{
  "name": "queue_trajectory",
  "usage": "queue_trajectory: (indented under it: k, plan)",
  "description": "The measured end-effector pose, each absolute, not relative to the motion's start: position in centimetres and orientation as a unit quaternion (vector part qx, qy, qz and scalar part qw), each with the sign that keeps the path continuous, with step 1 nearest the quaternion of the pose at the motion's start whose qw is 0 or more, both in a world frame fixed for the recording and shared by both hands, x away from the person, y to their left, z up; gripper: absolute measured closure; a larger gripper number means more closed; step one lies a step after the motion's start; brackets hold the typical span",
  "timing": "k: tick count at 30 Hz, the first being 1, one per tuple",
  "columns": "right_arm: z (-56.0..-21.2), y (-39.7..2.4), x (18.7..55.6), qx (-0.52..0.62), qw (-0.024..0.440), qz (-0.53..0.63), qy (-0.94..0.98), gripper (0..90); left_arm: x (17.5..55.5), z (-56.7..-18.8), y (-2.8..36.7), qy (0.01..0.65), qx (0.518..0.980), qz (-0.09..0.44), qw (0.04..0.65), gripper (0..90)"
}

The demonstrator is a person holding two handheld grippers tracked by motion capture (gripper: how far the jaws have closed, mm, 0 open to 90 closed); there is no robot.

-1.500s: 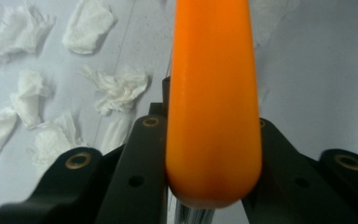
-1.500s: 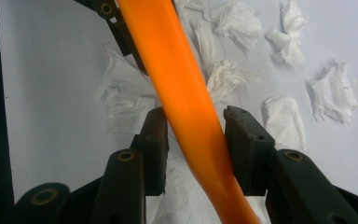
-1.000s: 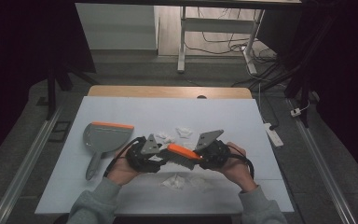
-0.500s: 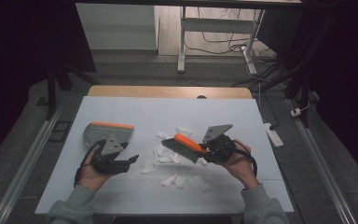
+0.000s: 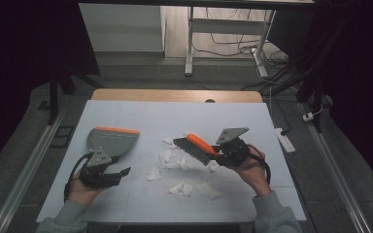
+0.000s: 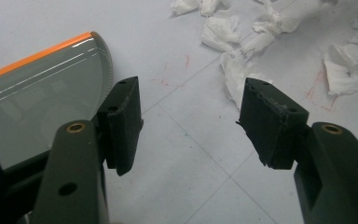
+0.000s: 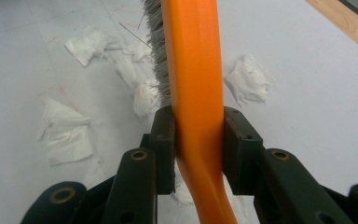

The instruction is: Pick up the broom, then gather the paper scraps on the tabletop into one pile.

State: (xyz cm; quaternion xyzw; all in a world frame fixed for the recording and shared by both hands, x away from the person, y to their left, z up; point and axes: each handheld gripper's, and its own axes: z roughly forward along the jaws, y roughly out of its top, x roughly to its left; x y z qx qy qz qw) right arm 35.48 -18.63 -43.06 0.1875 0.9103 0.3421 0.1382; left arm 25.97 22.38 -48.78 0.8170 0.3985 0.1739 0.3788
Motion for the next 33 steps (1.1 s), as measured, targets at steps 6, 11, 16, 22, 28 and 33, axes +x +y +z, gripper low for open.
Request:
queue_trajectory:
  k: [6, 11, 16, 22, 28, 33]
  plan:
    - [-43.0, -19.1, 35.8, 0.204, 0.148, 0.349, 0.903, 68.7, 26.0, -49.1, 22.6, 0.402, 0.816, 0.175, 0.377, 39.5]
    - [-42.9, -19.4, 36.1, 0.211, 0.154, 0.353, 0.898, 68.8, 26.1, -49.3, 22.4, 0.405, 0.817, 0.177, 0.371, 39.4]
    - [-42.9, -19.6, 36.2, 0.219, 0.155, 0.357, 0.895, 68.7, 26.3, -49.3, 22.1, 0.402, 0.819, 0.178, 0.368, 38.0]
    - [-42.2, -19.6, 37.7, 0.228, 0.165, 0.354, 0.892, 68.8, 26.6, -49.4, 21.7, 0.396, 0.825, 0.179, 0.362, 36.5]
    - [-41.2, -19.3, 40.8, 0.252, 0.179, 0.316, 0.897, 68.8, 26.2, -49.3, 21.4, 0.387, 0.829, 0.182, 0.359, 35.0]
    - [-41.0, -18.9, 43.8, 0.265, 0.182, 0.276, 0.906, 68.9, 26.2, -49.5, 21.5, 0.390, 0.828, 0.182, 0.359, 34.6]
